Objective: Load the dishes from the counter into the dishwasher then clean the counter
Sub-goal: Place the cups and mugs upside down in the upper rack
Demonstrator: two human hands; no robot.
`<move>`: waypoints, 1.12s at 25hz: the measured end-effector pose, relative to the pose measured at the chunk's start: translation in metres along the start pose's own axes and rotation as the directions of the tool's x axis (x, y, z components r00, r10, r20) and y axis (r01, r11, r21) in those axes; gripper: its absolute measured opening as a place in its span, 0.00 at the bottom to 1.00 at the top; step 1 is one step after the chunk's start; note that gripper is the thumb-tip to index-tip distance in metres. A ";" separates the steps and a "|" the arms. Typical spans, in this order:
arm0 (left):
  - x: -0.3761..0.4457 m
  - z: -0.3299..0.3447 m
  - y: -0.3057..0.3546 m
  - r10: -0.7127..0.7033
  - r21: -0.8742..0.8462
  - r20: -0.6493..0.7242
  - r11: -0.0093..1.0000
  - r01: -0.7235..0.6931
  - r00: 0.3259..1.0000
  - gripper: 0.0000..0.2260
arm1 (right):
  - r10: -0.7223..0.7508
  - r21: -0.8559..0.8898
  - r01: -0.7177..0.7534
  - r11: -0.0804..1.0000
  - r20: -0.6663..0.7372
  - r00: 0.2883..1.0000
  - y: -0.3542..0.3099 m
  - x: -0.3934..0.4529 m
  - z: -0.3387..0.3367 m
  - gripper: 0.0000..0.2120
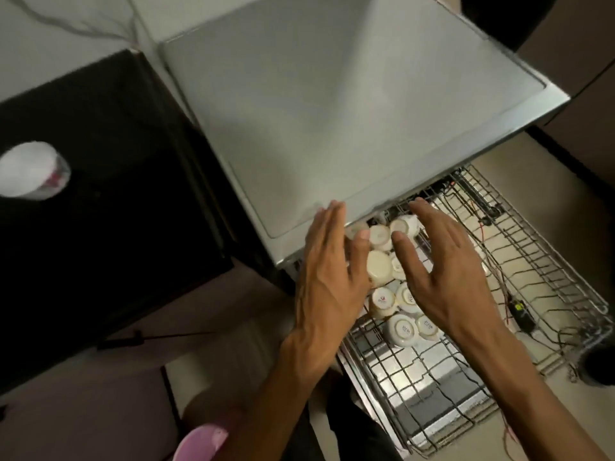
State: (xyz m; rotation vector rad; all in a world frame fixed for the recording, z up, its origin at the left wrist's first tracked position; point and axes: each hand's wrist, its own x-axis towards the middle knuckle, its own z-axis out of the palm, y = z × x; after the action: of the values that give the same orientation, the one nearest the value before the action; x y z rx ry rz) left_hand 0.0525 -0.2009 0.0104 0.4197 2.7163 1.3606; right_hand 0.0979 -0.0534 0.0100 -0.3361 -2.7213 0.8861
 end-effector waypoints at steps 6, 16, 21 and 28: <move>-0.027 -0.098 -0.021 -0.116 0.039 -0.231 0.991 0.128 0.966 0.29 | -0.149 0.093 0.142 0.986 0.081 0.985 -0.096 -0.003 -0.001 0.30; -0.055 -0.261 -0.111 -0.290 0.015 -0.465 0.942 0.336 0.836 0.29 | -0.473 0.123 0.456 0.881 0.228 0.851 -0.256 0.022 0.113 0.30; -0.027 -0.329 -0.186 -0.350 0.088 -0.508 0.887 0.452 0.787 0.26 | -0.482 -0.002 0.532 0.847 0.422 0.768 -0.339 0.077 0.208 0.28; 0.005 -0.378 -0.246 -0.416 0.093 -0.505 0.845 0.527 0.756 0.26 | -0.283 -0.197 0.511 0.837 0.642 0.712 -0.399 0.141 0.297 0.23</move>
State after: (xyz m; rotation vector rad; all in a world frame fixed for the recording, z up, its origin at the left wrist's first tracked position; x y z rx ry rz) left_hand -0.0749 -0.6324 0.0438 -0.6602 3.0426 1.1052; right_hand -0.1825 -0.4865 0.0424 0.5845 -3.3232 0.3836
